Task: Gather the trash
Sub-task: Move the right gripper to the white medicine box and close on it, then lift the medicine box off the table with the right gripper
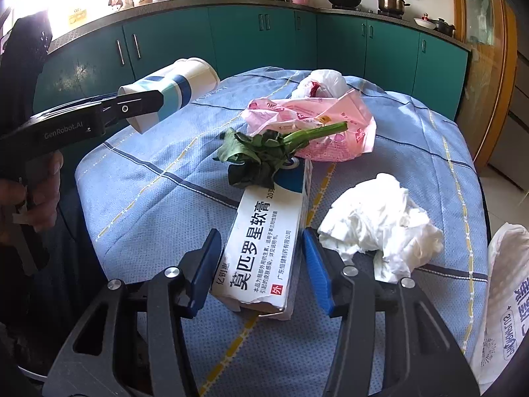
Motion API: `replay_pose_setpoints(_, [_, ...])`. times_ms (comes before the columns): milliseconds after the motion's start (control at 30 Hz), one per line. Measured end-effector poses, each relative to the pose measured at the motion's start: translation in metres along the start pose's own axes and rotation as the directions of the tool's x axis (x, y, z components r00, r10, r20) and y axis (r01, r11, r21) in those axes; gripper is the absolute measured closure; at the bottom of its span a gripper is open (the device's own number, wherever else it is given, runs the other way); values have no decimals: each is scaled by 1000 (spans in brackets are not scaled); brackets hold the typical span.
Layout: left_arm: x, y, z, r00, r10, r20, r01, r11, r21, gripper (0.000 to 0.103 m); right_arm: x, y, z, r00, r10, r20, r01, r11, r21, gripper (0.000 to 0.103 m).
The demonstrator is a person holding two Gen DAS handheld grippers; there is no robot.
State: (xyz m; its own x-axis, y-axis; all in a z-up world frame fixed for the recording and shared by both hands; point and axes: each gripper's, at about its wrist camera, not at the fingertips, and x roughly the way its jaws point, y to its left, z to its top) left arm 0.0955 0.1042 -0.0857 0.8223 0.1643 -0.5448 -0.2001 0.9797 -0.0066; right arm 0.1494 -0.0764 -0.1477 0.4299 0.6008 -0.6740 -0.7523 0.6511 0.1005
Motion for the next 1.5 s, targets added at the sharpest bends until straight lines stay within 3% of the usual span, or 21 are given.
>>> replay_pose_setpoints(167, [0, 3, -1, 1000, 3, -6, -3, 1000, -12, 39, -3, -4, 1, 1000, 15, 12, -15, 1000, 27, 49])
replay_pose_setpoints(267, [3, 2, -2, 1000, 4, -17, -4, 1000, -10, 39, -3, -6, 2, 1000, 18, 17, -18, 999, 35, 36])
replay_pose_setpoints(333, [3, 0, -2, 1000, 3, -18, -3, 1000, -8, 39, -3, -4, 2, 1000, 18, 19, -19, 999, 31, 33])
replay_pose_setpoints(533, [4, -4, -2, 1000, 3, -21, -3, 1000, 8, 39, 7, 2, 3, 1000, -11, -18, 11, 1000, 11, 33])
replay_pose_setpoints(600, [3, -4, -1, 1000, 5, -16, -5, 1000, 11, 39, 10, 2, 2, 1000, -13, -28, 14, 1000, 9, 35])
replay_pose_setpoints(667, [0, -3, 0, 1000, 11, -6, -11, 1000, 12, 39, 11, 3, 2, 999, -17, -33, 17, 1000, 2, 48])
replay_pose_setpoints(833, [-6, 0, 2, 1000, 16, 12, -16, 1000, 5, 39, 1, 0, 2, 999, -33, 8, 33, 999, 6, 58])
replay_pose_setpoints(1067, [-8, -2, 3, 1000, 10, 9, -11, 1000, 8, 39, -31, -14, 9, 987, -27, 156, 17, 998, 66, 62])
replay_pose_setpoints(1500, [-10, -4, 4, 1000, 12, 19, -12, 1000, 14, 39, -48, -14, 10, 971, 6, 238, -23, 997, 69, 62])
